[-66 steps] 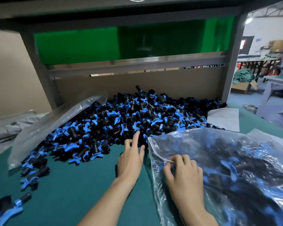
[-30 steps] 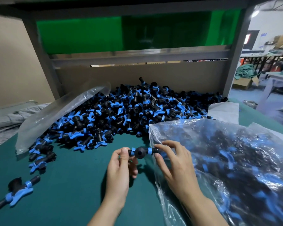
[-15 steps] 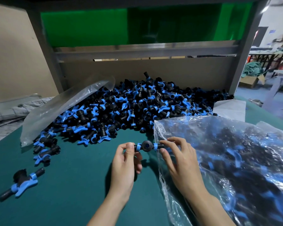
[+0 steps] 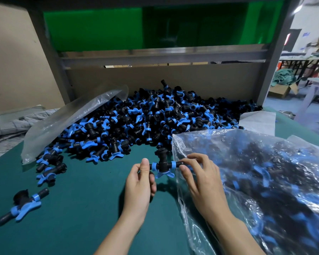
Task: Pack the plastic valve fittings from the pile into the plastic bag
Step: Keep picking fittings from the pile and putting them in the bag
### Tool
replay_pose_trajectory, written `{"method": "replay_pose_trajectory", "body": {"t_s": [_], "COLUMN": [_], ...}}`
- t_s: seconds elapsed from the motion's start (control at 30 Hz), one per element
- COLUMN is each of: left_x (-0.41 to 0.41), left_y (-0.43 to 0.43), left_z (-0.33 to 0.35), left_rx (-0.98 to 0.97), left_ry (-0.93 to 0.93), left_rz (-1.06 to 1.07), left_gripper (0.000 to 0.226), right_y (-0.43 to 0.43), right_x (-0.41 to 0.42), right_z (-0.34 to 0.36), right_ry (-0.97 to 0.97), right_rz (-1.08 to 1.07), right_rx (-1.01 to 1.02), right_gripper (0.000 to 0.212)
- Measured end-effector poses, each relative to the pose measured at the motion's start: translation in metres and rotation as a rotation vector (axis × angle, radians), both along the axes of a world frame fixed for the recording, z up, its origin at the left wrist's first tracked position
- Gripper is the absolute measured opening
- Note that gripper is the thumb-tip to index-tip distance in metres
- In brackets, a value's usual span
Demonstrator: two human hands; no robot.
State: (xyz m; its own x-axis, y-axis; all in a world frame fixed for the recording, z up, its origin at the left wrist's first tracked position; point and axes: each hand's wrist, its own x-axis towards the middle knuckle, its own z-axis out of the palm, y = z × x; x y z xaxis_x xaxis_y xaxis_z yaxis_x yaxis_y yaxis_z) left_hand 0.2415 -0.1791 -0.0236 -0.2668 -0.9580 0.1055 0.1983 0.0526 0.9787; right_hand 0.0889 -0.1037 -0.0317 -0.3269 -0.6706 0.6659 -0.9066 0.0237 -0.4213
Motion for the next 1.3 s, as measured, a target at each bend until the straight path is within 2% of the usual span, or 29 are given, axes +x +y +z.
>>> {"method": "replay_pose_trajectory", "body": {"t_s": [0.07, 0.13, 0.2, 0.27, 0.57, 0.7, 0.77, 0.87, 1.0, 1.17, 1.3], "left_x": [-0.001, -0.002, -0.001, 0.000, 0.006, 0.004, 0.001, 0.002, 0.004, 0.003, 0.000], "left_y": [-0.001, -0.002, -0.003, -0.002, 0.000, -0.001, -0.002, -0.005, -0.001, 0.018, 0.035], "left_z": [0.002, 0.004, 0.008, 0.011, 0.014, 0.012, 0.012, 0.011, 0.011, 0.014, 0.017], "left_rx": [0.044, 0.164, 0.298, 0.367, 0.389, 0.386, 0.384, 0.269, 0.013, -0.235, -0.398], "left_ry": [0.043, 0.183, 0.350, 0.442, 0.503, 0.472, 0.438, 0.334, 0.155, 0.040, -0.023], "left_rz": [0.000, -0.033, -0.124, -0.224, -0.344, -0.299, -0.204, -0.033, 0.042, 0.009, -0.071], "left_gripper": [0.046, 0.043, 0.040, 0.042, 0.040, 0.038, 0.036, 0.037, 0.038, 0.026, 0.033], "right_y": [0.001, 0.003, 0.004, 0.004, 0.004, 0.003, 0.003, 0.004, 0.003, 0.001, 0.003], "right_x": [0.002, 0.005, 0.006, 0.006, 0.005, 0.005, 0.005, 0.004, 0.003, 0.001, -0.002], "right_z": [0.002, 0.005, 0.006, 0.006, 0.006, 0.005, 0.004, 0.004, 0.003, 0.001, -0.001], "right_ry": [0.005, 0.026, 0.028, 0.008, -0.020, -0.014, -0.009, 0.005, 0.045, 0.101, 0.054], "right_rz": [0.019, 0.048, 0.062, 0.056, 0.044, 0.044, 0.048, 0.052, 0.049, 0.008, 0.025], "right_rx": [0.003, -0.003, 0.003, 0.006, 0.013, -0.007, -0.015, -0.002, 0.019, -0.015, 0.040], "right_gripper": [0.035, 0.038, 0.039, 0.040, 0.035, 0.035, 0.036, 0.038, 0.039, 0.026, 0.024]}}
